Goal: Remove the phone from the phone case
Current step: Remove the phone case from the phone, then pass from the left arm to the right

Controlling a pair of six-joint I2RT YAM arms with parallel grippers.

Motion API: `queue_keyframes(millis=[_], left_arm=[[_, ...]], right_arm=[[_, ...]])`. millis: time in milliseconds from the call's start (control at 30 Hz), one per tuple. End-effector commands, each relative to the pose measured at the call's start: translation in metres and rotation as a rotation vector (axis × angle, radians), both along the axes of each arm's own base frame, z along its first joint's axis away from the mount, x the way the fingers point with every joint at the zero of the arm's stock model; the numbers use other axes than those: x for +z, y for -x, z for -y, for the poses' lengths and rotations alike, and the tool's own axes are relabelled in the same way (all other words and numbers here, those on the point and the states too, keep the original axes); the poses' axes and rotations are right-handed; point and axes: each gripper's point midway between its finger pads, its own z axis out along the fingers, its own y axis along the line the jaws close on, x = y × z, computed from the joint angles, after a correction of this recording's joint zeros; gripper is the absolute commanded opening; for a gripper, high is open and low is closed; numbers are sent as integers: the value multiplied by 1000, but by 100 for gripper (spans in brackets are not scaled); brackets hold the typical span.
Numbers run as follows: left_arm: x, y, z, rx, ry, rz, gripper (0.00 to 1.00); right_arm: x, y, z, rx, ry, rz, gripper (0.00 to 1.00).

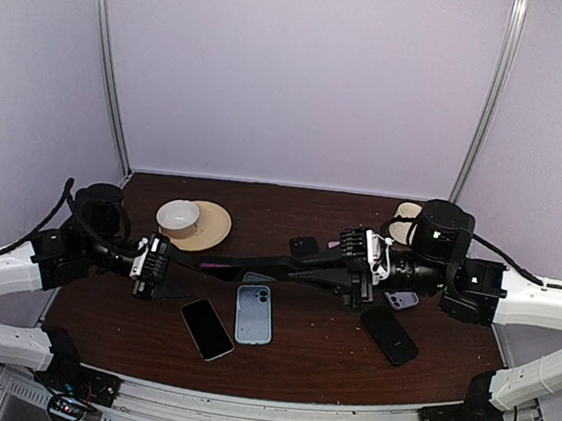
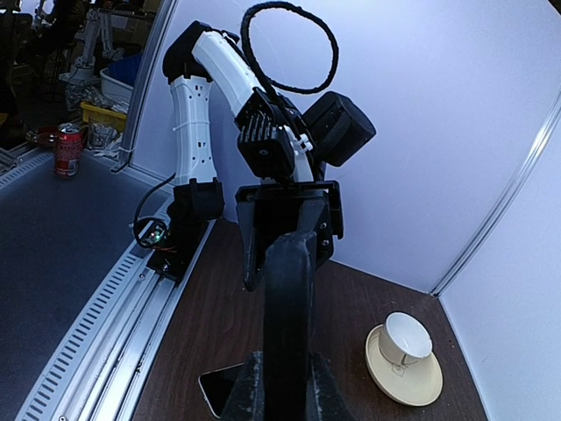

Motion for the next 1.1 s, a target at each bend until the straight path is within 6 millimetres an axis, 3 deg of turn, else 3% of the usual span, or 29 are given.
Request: queue_keyframes(millis=[0, 567, 800, 1067], left_arm=[[37, -7, 8, 14, 115, 134, 40], [41, -24, 6, 122, 125, 157, 45], [39, -18, 6, 86, 116, 162, 44], [35, -41, 2, 216, 71, 220, 44]], right_arm=[[3, 36, -13, 181, -9, -45, 0], [-11, 47, -15, 238, 57, -103, 0], [-3, 28, -17, 105, 2, -13, 0], [11, 10, 5, -55, -20, 112, 0]])
